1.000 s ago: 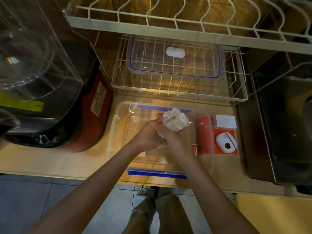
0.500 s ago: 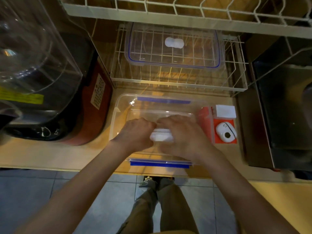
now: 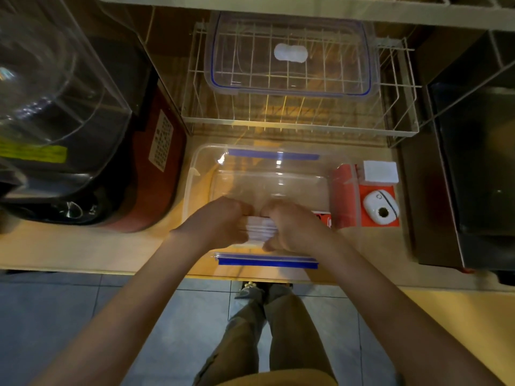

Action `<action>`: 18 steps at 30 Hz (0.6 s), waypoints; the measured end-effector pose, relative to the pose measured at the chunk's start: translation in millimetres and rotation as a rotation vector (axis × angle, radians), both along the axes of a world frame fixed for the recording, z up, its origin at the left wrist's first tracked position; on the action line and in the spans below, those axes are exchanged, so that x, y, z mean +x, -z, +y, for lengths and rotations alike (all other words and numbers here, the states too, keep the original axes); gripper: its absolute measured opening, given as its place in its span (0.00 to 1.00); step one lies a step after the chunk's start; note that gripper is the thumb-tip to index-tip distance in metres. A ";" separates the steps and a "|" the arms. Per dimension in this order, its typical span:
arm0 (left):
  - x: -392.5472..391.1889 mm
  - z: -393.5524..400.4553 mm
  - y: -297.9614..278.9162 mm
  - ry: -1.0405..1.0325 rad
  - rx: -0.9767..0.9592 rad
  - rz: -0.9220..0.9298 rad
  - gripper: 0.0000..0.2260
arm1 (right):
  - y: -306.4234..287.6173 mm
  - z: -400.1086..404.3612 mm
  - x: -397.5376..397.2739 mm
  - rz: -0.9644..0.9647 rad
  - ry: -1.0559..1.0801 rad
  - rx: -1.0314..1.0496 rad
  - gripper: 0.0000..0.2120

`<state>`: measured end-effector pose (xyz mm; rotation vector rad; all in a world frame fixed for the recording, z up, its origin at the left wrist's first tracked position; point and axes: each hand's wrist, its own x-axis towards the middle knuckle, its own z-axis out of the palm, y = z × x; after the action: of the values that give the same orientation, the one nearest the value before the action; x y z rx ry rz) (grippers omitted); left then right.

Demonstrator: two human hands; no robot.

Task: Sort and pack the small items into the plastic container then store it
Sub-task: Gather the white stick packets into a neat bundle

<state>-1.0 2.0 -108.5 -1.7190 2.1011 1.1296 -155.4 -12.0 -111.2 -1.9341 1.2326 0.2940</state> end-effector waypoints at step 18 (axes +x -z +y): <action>-7.3 28.6 1.0 -0.091 -0.048 0.032 0.24 | 11.6 -7.0 -17.3 -0.144 0.099 0.039 0.19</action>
<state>-8.3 30.6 -109.5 -1.8469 2.1044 1.1469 -172.7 -19.0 -122.7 -1.8211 1.2139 0.1248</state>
